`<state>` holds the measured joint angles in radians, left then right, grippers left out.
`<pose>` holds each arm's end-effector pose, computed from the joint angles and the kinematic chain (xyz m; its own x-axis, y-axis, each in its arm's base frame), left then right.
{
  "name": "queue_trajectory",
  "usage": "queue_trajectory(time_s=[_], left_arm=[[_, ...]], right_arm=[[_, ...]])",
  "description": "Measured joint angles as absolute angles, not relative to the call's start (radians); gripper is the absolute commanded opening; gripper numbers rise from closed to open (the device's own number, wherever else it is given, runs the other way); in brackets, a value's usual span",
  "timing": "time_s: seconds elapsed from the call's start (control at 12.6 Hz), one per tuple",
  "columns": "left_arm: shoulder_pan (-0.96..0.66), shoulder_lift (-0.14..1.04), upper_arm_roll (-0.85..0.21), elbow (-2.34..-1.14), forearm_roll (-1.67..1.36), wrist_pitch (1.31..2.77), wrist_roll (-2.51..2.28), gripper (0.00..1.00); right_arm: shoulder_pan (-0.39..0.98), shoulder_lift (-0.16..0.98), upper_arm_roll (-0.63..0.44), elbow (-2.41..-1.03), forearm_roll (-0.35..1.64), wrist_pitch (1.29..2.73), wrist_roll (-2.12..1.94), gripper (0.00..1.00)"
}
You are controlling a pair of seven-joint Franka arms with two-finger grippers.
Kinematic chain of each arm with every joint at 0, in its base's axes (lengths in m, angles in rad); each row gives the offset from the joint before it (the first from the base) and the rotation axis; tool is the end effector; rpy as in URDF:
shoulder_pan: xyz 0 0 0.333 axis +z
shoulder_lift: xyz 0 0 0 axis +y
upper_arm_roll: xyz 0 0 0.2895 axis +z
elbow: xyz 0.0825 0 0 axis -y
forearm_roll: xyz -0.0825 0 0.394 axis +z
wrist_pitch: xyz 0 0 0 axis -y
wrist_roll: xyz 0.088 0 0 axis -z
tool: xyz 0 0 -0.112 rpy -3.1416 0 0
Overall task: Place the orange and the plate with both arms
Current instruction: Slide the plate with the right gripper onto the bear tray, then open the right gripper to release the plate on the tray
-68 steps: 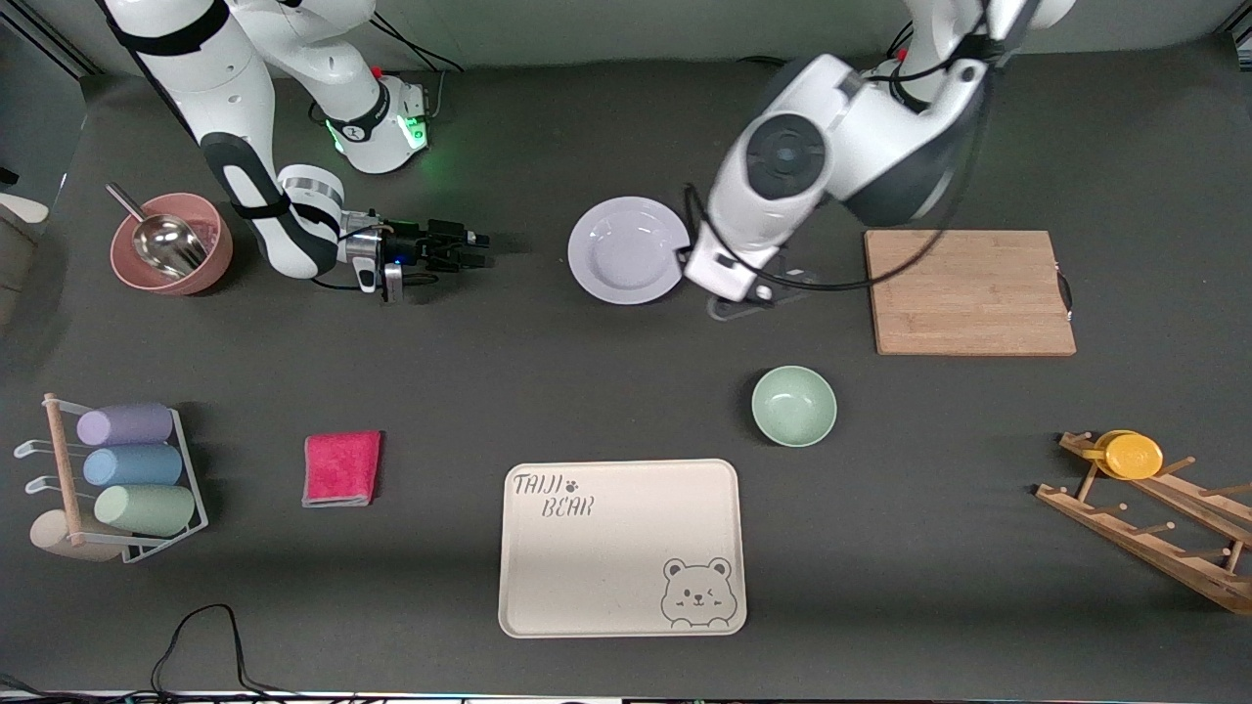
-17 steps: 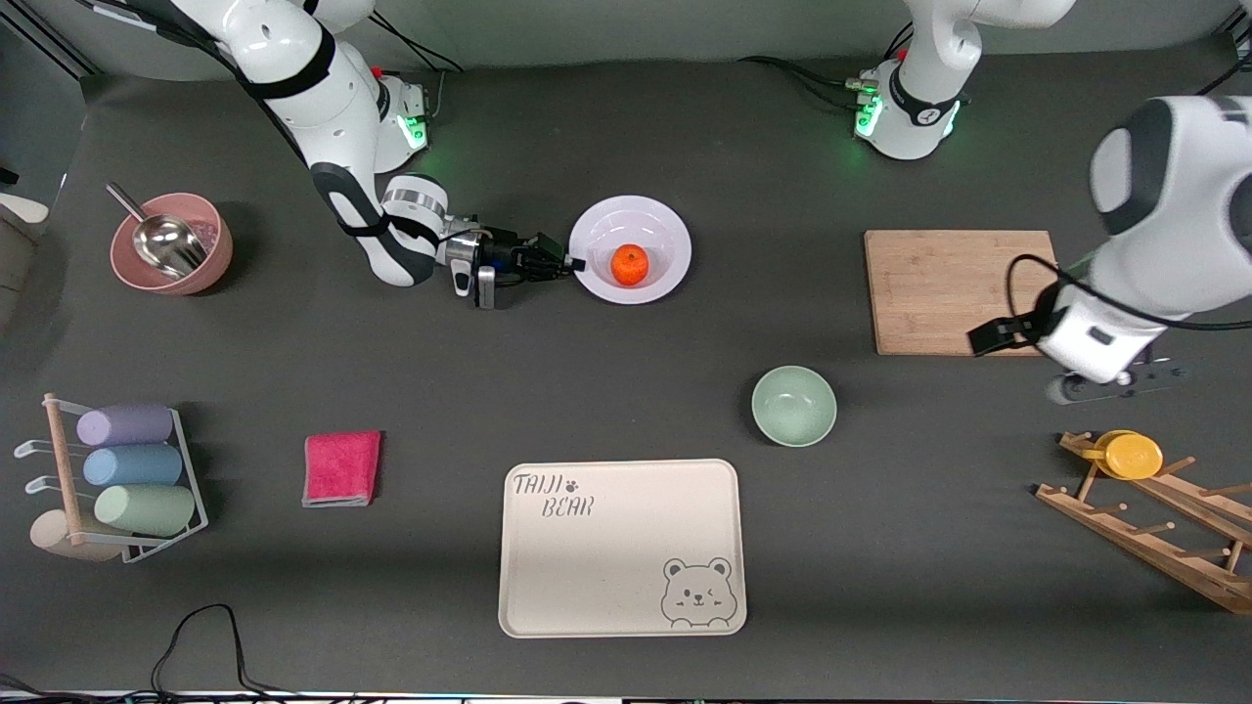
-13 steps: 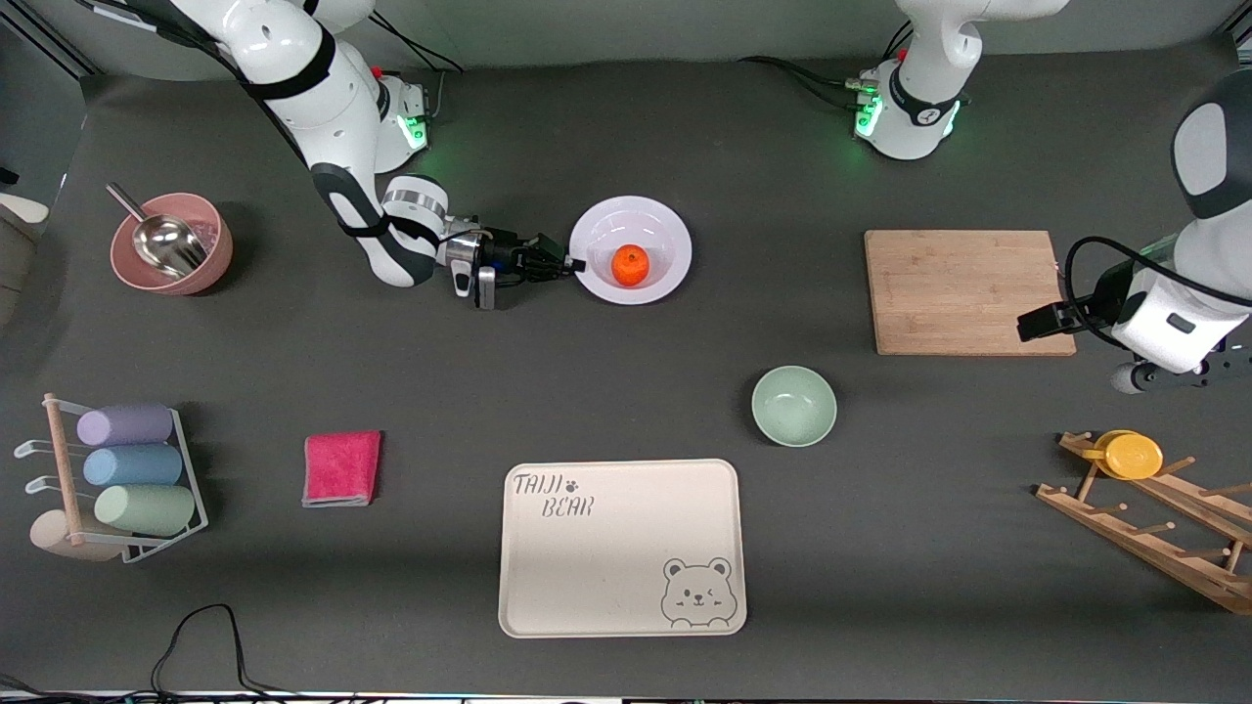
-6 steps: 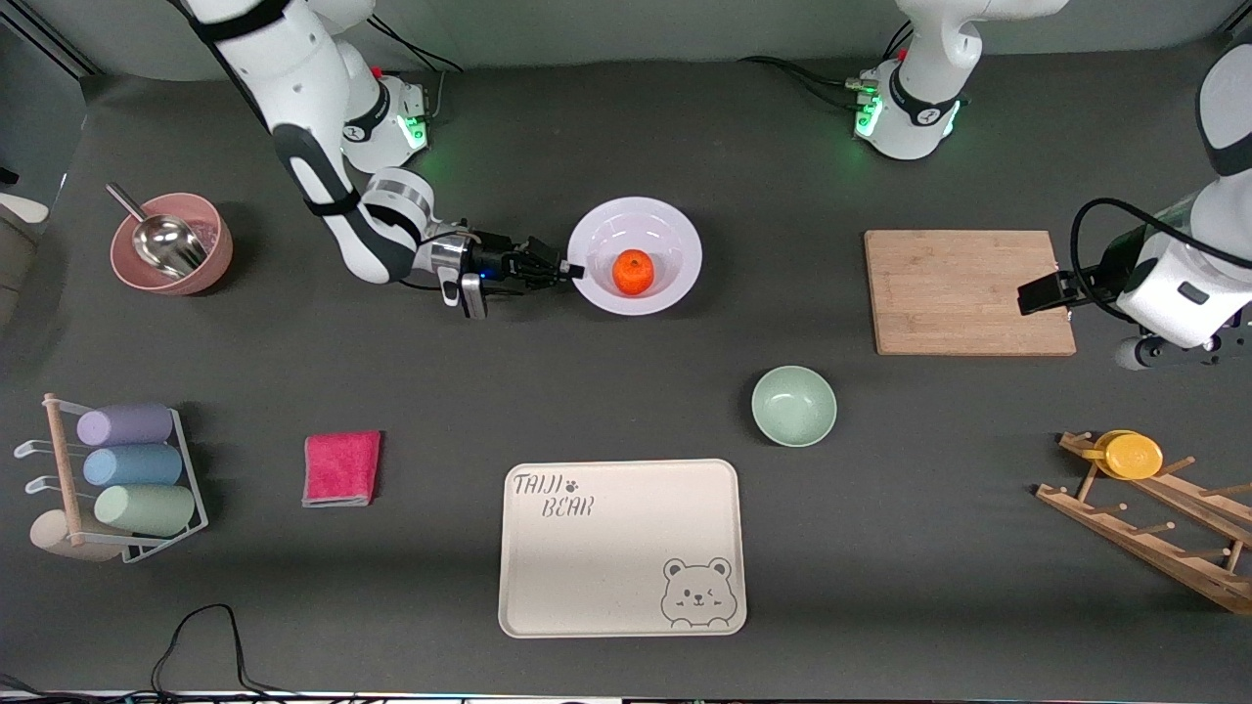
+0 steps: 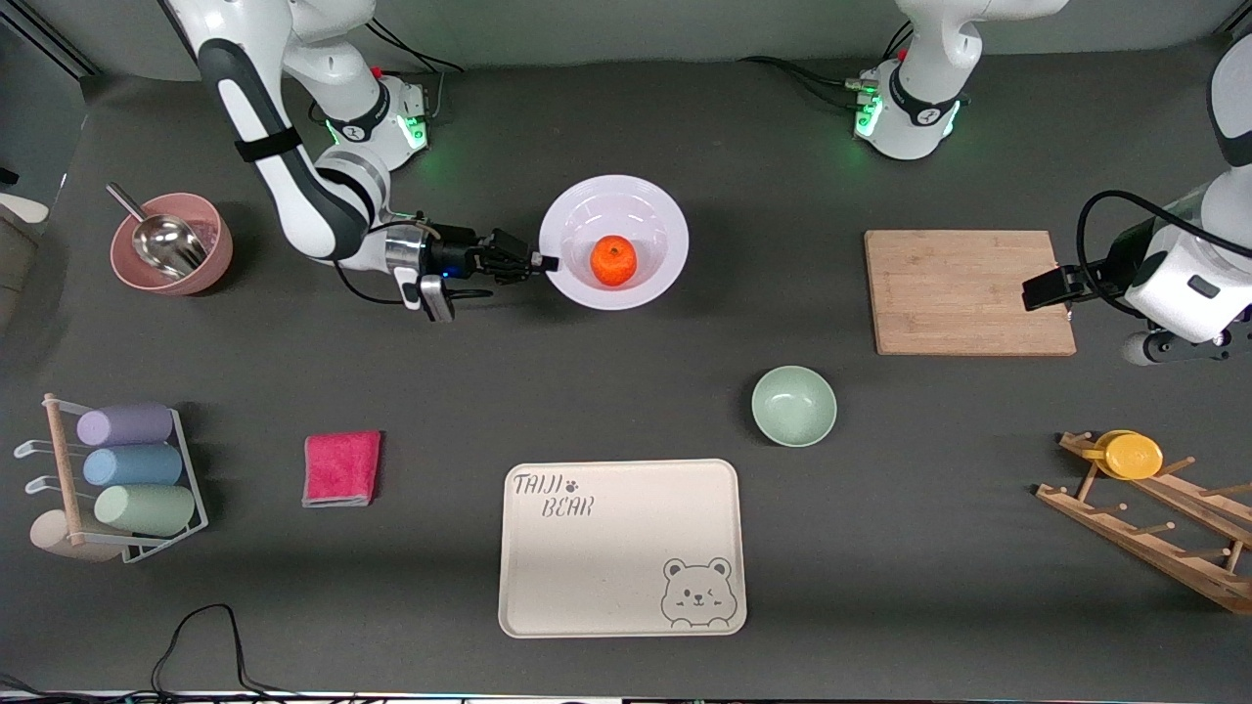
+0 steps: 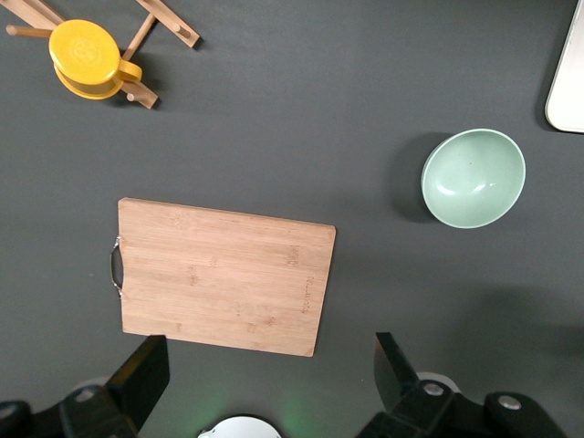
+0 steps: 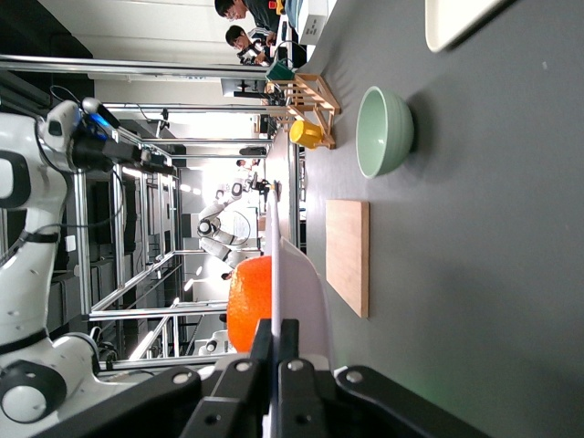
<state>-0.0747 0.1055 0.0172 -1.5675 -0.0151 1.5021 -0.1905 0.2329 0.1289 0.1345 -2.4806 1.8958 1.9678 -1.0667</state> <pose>0.5795 -0.0355 0.5288 0.9766 0.1326 -0.1695 0.1313 -0.9912 -0.0192 0.4168 0.2323 0.2175 0.9942 -0.1077 0.0000 -0.0181 -0.1672 -0.9858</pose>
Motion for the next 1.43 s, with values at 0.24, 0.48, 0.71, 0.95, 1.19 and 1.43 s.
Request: queue_trajectory(time_s=[0.24,0.48,0.71,0.95,1.19,1.43], left_arm=[[-0.068,0.111,0.018,-1.568,-0.015,1.504,-0.19,1.0],[-0.067,0.123,0.018,-1.568,-0.016,1.505,-0.19,1.0],[-0.067,0.139,0.018,-1.567,-0.016,1.527,-0.19,1.0],[-0.067,0.146,0.018,-1.567,-0.017,1.542,-0.19,1.0],[-0.067,0.146,0.017,-1.567,-0.017,1.542,-0.191,1.0],[-0.067,0.147,0.018,-1.567,-0.017,1.541,-0.191,1.0]], right_arm=[[0.195,0.27,0.073,-2.207,1.765,1.976,-0.919,0.0],[0.189,0.496,0.039,-1.882,1.741,1.979,-0.823,0.0],[0.193,0.727,0.032,-1.552,1.738,2.005,-0.74,0.0],[0.198,0.905,0.03,-1.337,1.732,2.05,-0.717,0.0],[0.2,1.013,0.03,-1.251,1.731,2.089,-0.717,0.0],[0.201,1.083,0.03,-1.21,1.731,2.1,-0.719,0.0]])
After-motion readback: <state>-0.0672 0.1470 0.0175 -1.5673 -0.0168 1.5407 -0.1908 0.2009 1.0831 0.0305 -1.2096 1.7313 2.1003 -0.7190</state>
